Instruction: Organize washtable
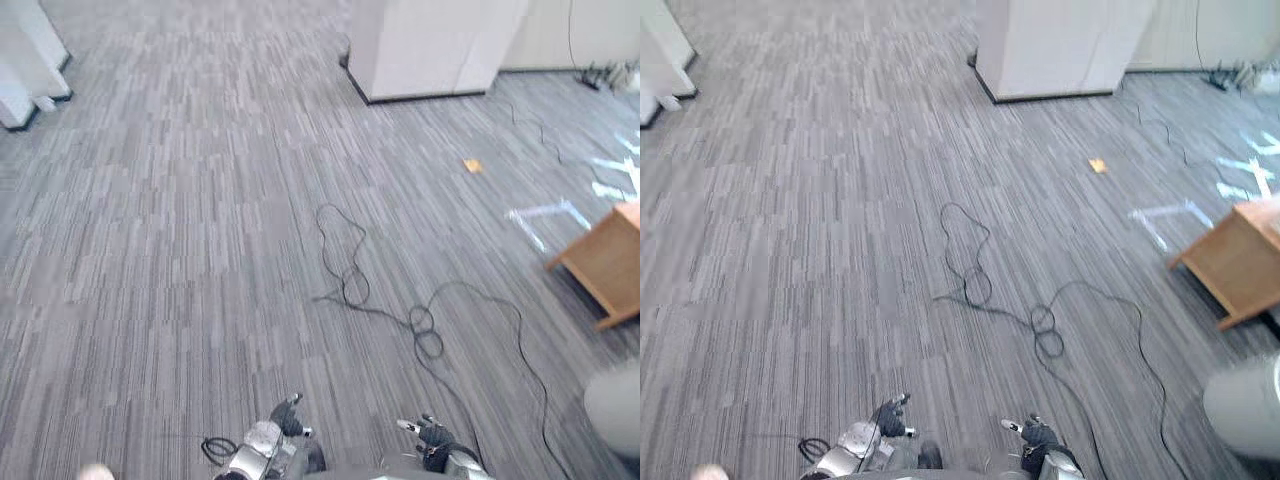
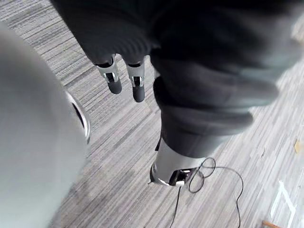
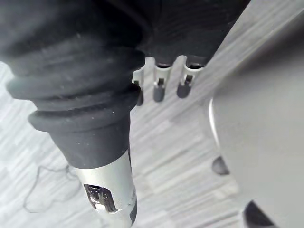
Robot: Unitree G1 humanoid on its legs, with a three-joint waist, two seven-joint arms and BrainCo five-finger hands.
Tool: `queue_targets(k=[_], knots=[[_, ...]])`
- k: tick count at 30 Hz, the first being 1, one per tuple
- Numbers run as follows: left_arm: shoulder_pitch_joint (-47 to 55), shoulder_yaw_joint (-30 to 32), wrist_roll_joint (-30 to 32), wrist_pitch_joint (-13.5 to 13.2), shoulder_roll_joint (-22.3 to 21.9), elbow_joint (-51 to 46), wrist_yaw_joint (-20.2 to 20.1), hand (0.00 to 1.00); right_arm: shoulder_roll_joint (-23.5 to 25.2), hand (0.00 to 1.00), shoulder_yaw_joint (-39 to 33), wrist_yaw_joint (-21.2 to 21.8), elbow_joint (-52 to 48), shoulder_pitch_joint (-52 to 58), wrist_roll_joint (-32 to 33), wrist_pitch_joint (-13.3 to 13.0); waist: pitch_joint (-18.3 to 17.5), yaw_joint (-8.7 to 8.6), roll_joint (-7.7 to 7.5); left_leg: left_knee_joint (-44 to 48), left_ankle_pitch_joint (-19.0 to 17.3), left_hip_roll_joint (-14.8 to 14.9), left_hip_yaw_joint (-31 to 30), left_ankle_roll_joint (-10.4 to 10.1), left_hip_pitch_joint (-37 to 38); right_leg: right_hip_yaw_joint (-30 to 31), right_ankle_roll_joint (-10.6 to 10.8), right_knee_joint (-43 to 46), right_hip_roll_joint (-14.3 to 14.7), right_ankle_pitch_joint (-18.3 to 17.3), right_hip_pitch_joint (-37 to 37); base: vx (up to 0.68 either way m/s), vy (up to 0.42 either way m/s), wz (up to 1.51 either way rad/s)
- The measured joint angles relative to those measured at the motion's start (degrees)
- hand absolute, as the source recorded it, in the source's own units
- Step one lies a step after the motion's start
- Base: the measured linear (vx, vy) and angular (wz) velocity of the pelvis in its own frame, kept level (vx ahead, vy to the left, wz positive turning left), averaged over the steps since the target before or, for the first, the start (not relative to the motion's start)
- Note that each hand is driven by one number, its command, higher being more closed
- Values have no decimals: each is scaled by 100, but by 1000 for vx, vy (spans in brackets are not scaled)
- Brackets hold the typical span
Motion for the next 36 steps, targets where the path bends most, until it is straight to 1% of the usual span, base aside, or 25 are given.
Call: queue_targets(k=[1,3,4,5,6,8,9,10,11,12,13,14,15,16,17,18,20,21,22,23,24,28,30,31,36], knots=[[50,-46,-103,24,6,-82,0,0,-8,0,2,-1,-57,52,8,-12,-6,-7,21,-151,7,-39,-129,7,213,-227,-105,60,-52,-128,-147,438,41,110],[116,-320,-574,45,12,-479,-10,0,-60,0,-70,-20,-229,270,181,-49,-40,-60,116,-512,-5,-124,-857,-17,709,-777,-864,-656,-178,-875,-798,509,-6,148],[126,-390,-668,48,13,-585,-16,0,-102,0,-189,-17,-230,309,295,-49,-28,-88,140,-536,-13,-119,-1023,-38,807,-816,-887,-1079,-163,-1005,-924,503,-87,177],[131,-410,-817,70,-5,-722,-39,0,-120,0,-289,-21,-230,290,459,-63,-11,-162,222,-537,-106,-65,-1440,-59,972,-724,-937,-2244,-115,-1034,-1079,560,-179,163],[161,-408,-891,81,-6,-866,-91,0,-151,0,-322,-21,-229,272,512,-76,-2,-162,299,-547,-236,39,-1734,-149,1150,-567,-917,-3567,-35,-753,-1144,660,-226,155],[211,-366,-905,82,48,-1074,-138,0,-137,0,-396,-31,-199,275,551,-52,-22,-130,261,-574,-461,119,-2050,-312,1417,-544,-723,-5342,-168,-129,-1121,507,-238,125],[238,-339,-911,77,74,-1101,-130,0,-105,0,-446,-30,-199,278,562,-28,-38,-128,231,-605,-567,152,-2135,-390,1553,-519,-776,-5400,-194,-85,-1182,636,-377,133],[386,-263,-963,78,111,-1102,-120,0,-95,0,-496,-39,-200,287,580,7,-112,-161,258,-539,-770,317,-2360,-545,1816,-478,-990,-5110,-74,297,-1189,787,-457,112],[561,-10,-1044,78,129,-1094,-128,0,-101,0,-584,-38,-179,310,563,23,-247,-163,301,153,-804,428,-2412,-744,1612,-539,-1198,-4784,22,844,-1180,681,-399,94],[633,222,-1061,85,13,-1083,-125,0,-120,0,-632,-33,-163,287,562,36,-262,-122,369,755,-747,531,-2321,-1012,1367,-646,-1116,-4638,92,727,-1157,646,-402,45],[765,871,-1272,89,-174,-1057,-24,0,-217,0,-599,-43,-208,257,570,50,-265,-47,536,2310,-231,808,-1986,-1580,600,-741,-1312,-4680,332,556,-963,731,-427,-26],[819,1533,-1576,89,-397,-889,214,0,-340,0,-501,-130,-197,176,580,51,-123,130,756,3932,165,1282,-1649,-1537,-125,-689,-1476,-5079,706,537,-506,700,-394,-50],[809,1680,-1691,99,-406,-769,302,0,-367,0,-493,-183,-168,161,587,60,-97,197,822,4286,81,1417,-1509,-1397,-292,-652,-1536,-5216,827,532,-294,560,-265,-67],[796,1867,-1879,94,-354,-610,447,0,-353,0,-466,-258,-116,139,620,64,-78,213,818,4492,2,1525,-1291,-1276,-456,-613,-1588,-5408,888,502,40,416,-182,-44],[816,1982,-2122,89,-328,-548,580,0,-307,0,-422,-265,-99,124,637,55,15,173,667,4161,-113,1547,-992,-1283,-519,-549,-1589,-5618,857,502,461,401,-171,-33],[828,1993,-2184,63,-285,-553,622,0,-281,0,-417,-262,-102,125,655,46,45,176,620,3829,-182,1542,-877,-1335,-523,-507,-1589,-5711,832,503,639,500,-196,-35],[826,2084,-2303,32,-306,-551,655,0,-244,0,-397,-256,-102,122,667,41,51,176,610,2474,-254,1474,-906,-1391,-512,-426,-1585,-5964,814,500,951,371,-78,-54],[835,2176,-2358,4,-367,-543,685,0,-222,0,-363,-251,-134,98,654,40,37,182,638,901,-149,1347,-1228,-1545,-427,-296,-1574,-6202,839,493,1090,239,49,-65],[835,2203,-2355,0,-389,-532,719,0,-229,0,-366,-250,-154,103,642,41,25,178,667,344,145,1301,-1432,-1574,-428,-279,-1536,-6272,860,470,1113,262,92,-73],[806,2374,-2361,-29,-383,-408,763,0,-214,0,-392,-263,-189,128,553,30,0,160,641,94,552,1184,-1419,-1355,-254,-171,-1461,-6291,790,417,1143,215,105,-22],[800,2418,-2362,-41,-358,-269,781,0,-220,0,-407,-250,-203,259,479,30,-18,52,481,-176,648,1070,-1394,-1289,-95,-177,-1350,-6245,650,333,1156,194,98,-10],[817,2756,-2354,-148,-221,62,777,0,-105,0,-589,-259,-125,528,404,39,-129,40,240,-669,728,873,-1100,-1176,264,47,-1245,-6250,454,251,1178,133,96,-21],[813,2781,-2347,-149,-188,131,775,0,-78,0,-610,-254,-63,531,409,38,-170,24,187,-842,756,787,-917,-1132,379,212,-1172,-6246,379,203,1113,31,70,-39],[765,2847,-2353,-181,-112,475,751,0,-59,0,-653,-237,302,476,437,49,-447,31,-14,-1321,865,466,-797,-996,647,314,-1056,-6382,131,153,1126,0,17,-10],[765,2847,-2352,-182,-112,475,750,0,-60,0,-653,-238,302,476,437,47,-445,28,-9,-1327,864,468,-796,-996,646,312,-1056,-6385,132,153,1124,0,0,0]])
